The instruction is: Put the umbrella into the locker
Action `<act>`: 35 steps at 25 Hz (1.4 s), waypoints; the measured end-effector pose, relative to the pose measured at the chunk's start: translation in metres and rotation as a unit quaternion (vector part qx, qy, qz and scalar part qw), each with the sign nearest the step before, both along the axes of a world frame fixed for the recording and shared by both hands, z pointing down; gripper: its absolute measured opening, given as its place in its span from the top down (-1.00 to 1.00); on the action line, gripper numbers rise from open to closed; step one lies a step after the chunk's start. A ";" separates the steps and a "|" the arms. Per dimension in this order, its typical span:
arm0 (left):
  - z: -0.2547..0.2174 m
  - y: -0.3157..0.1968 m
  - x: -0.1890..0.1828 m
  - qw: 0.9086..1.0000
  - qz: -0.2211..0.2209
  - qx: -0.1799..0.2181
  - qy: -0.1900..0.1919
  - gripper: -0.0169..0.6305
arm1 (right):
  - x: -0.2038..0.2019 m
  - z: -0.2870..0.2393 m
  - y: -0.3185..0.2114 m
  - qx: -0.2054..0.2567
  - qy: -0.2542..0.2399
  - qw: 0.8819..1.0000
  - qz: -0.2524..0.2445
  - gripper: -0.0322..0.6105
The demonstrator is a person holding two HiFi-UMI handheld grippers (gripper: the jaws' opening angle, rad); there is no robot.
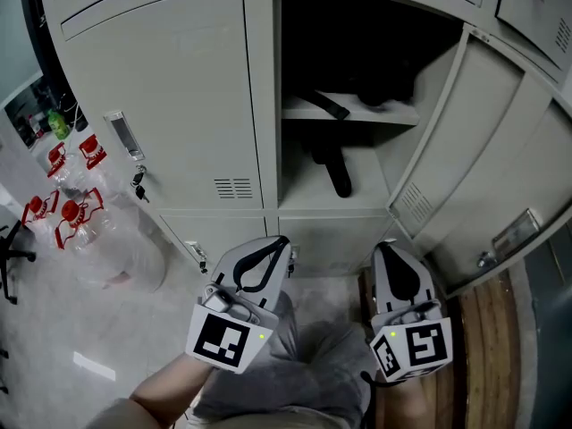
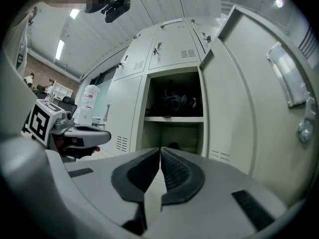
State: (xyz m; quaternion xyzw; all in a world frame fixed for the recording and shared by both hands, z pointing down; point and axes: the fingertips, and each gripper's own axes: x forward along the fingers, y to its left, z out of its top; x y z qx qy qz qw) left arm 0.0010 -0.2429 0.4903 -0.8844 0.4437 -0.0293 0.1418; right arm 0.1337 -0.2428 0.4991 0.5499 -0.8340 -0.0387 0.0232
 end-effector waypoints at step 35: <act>0.039 0.005 -0.011 0.999 -0.017 -0.040 -0.013 0.92 | 0.009 0.029 0.020 -0.019 -0.007 1.000 -0.001 0.88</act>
